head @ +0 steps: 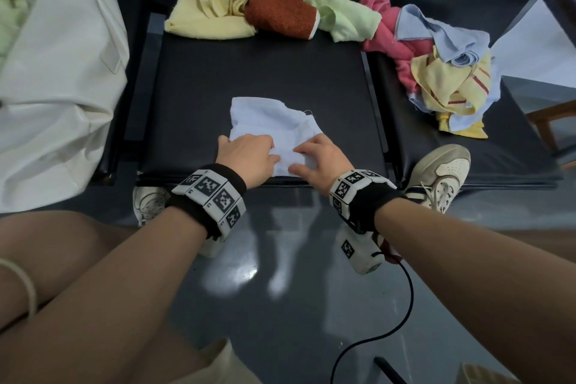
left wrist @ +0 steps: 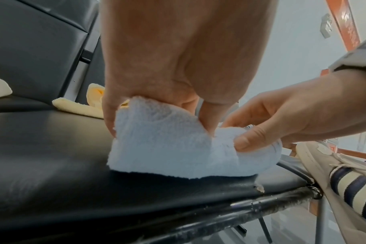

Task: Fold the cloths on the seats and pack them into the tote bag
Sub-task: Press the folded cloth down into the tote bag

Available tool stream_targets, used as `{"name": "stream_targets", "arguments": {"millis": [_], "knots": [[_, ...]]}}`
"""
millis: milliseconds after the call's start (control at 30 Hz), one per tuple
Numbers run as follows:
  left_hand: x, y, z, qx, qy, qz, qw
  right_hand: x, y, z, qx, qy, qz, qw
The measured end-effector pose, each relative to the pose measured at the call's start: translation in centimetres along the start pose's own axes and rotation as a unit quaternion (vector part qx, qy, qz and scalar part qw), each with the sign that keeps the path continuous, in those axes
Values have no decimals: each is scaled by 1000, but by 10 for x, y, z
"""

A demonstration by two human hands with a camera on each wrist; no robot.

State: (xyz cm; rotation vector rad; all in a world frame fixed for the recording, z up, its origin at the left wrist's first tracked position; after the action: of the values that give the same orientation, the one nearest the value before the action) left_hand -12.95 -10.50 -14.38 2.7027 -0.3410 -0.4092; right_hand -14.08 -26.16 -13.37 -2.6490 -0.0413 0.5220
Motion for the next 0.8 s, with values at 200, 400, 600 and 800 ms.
{"name": "stream_targets", "arguments": {"millis": [200,400,600,800], "knots": [[-6,-1,-9,-12,72,11,997,4,-4,-1,-14,-44,45,998],[-6,-2,-10,24,44,34,998,12,-1,-5,19,-40,106,993],[-6,-3,-12,4,25,23,999,9,10,-5,86,32,107,990],[-5,-4,-12,-17,12,-6,1000,-5,11,-7,82,42,42,995]]}}
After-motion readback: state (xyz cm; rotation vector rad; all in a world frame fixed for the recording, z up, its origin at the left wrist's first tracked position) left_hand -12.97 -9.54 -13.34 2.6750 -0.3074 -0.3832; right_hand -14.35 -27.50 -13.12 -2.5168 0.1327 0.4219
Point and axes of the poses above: each hand's wrist, its own x-axis towards the middle knuckle, its own z-axis out of the palm, y = z × x, the point moved 4 cm from there along x, towards the middle knuckle, and after that the axes turned 3 degrees about z, right-handed, at the moved point
